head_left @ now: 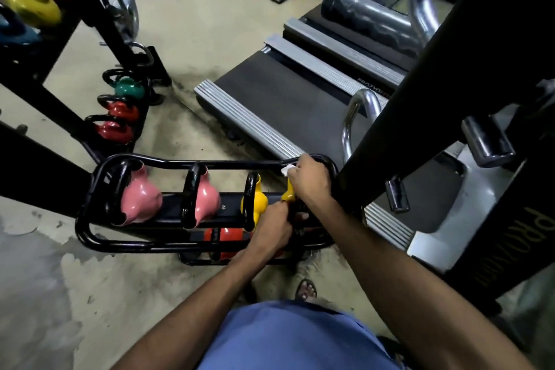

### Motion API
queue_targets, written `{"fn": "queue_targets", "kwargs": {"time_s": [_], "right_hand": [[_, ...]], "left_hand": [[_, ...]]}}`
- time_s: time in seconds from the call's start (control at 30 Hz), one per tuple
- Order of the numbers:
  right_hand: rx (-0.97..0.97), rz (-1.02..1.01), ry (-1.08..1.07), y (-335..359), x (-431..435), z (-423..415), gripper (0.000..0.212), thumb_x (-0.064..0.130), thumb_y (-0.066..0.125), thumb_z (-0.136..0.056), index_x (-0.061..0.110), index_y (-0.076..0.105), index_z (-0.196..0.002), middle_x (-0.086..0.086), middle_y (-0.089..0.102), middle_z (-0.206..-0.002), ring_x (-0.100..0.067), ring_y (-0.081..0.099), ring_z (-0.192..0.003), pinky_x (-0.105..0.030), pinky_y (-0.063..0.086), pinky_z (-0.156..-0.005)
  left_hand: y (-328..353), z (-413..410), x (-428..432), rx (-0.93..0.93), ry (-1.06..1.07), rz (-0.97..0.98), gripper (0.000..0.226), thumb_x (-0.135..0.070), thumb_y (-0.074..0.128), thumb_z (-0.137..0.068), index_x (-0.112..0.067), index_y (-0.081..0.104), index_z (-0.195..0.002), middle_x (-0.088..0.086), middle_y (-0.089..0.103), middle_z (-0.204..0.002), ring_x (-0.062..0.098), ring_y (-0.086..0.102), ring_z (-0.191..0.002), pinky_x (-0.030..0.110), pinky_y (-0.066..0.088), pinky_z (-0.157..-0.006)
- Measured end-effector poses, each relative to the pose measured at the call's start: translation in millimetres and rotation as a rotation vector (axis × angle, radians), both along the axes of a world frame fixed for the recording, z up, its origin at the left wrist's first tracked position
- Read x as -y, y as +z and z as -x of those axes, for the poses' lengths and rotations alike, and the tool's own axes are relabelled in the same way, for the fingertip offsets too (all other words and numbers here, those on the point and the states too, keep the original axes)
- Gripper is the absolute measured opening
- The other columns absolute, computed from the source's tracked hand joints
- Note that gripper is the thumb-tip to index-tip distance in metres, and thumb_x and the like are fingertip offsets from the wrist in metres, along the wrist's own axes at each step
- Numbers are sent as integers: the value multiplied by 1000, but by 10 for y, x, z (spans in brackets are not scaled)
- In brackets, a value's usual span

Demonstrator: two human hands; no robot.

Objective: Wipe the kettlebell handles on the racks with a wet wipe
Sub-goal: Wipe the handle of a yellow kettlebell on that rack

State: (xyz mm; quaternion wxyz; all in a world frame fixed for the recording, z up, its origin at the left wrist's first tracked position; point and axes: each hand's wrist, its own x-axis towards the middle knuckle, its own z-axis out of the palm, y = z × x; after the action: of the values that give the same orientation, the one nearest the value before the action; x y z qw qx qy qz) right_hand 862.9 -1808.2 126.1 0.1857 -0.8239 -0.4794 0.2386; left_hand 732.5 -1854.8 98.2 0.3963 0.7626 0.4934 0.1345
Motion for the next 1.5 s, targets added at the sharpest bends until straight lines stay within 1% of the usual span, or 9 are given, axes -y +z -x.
{"fn": "queue_targets", "kwargs": {"time_s": [0.23,0.37,0.57,0.7,0.8,0.9,1.13,1.3,1.5], "right_hand": [[950,284,882,309,-163,424,28,7,49,-98,10,70,-116,-12,70,-113,-35,65,-104,-43,59,-76],[1031,285,936,313,-114,532,24,15,54,-98,15,74,-109,-9,71,-107,-32,65,-101,-40,57,-75],[380,18,98,229,106,199,14,15,52,-93,8,63,-94,-18,69,-94,-36,65,-88,-41,48,-71],[-1044,10,-673,79,261,225,30,10,39,-92,-1,59,-74,-14,67,-64,-27,61,-56,-33,53,-57],[-1396,-5,-769,31,294,192,57,9,31,-98,-2,72,-61,-15,71,-64,-21,66,-49,-25,56,-48],[-941,-93,-672,66,277,181,33,12,48,-95,6,63,-67,-12,65,-64,-31,66,-58,-32,53,-50],[566,-45,384,140,203,183,20,19,57,-87,11,69,-101,-12,63,-104,-33,58,-102,-40,47,-73],[724,9,884,268,154,9,19,16,58,-86,10,71,-98,-5,67,-104,-30,52,-106,-39,39,-73],[682,98,665,346,53,-1,19,13,54,-89,9,69,-100,-10,65,-106,-34,58,-105,-38,39,-67]], "left_hand": [[5,89,83,79,1,23,21,-24,66,-94,-4,70,-93,16,76,-88,31,72,-82,33,43,-59],[-33,109,30,-3,-19,23,26,-21,62,-93,2,70,-85,24,75,-89,40,73,-85,37,41,-60],[-8,137,-25,44,-74,-7,38,-44,57,-90,-9,70,-98,18,74,-95,40,69,-90,37,45,-66],[-39,144,-44,99,-101,-17,23,-29,65,-96,-6,67,-94,19,72,-100,39,65,-97,38,41,-73],[-56,146,-51,88,-128,-29,25,-31,65,-97,-10,60,-84,17,68,-92,37,62,-91,38,38,-70],[-66,159,-67,86,-134,-22,22,-29,66,-96,-8,65,-89,16,70,-94,36,64,-93,40,44,-73],[26,188,-46,61,-107,45,47,-49,53,-87,-8,71,-102,17,76,-97,37,71,-90,44,54,-70],[-27,122,58,37,5,34,47,-55,58,-87,-14,70,-108,16,75,-97,37,71,-88,44,54,-67],[38,24,98,-7,51,-4,33,-35,67,-98,-4,69,-108,23,73,-98,40,67,-91,35,39,-66]]}}
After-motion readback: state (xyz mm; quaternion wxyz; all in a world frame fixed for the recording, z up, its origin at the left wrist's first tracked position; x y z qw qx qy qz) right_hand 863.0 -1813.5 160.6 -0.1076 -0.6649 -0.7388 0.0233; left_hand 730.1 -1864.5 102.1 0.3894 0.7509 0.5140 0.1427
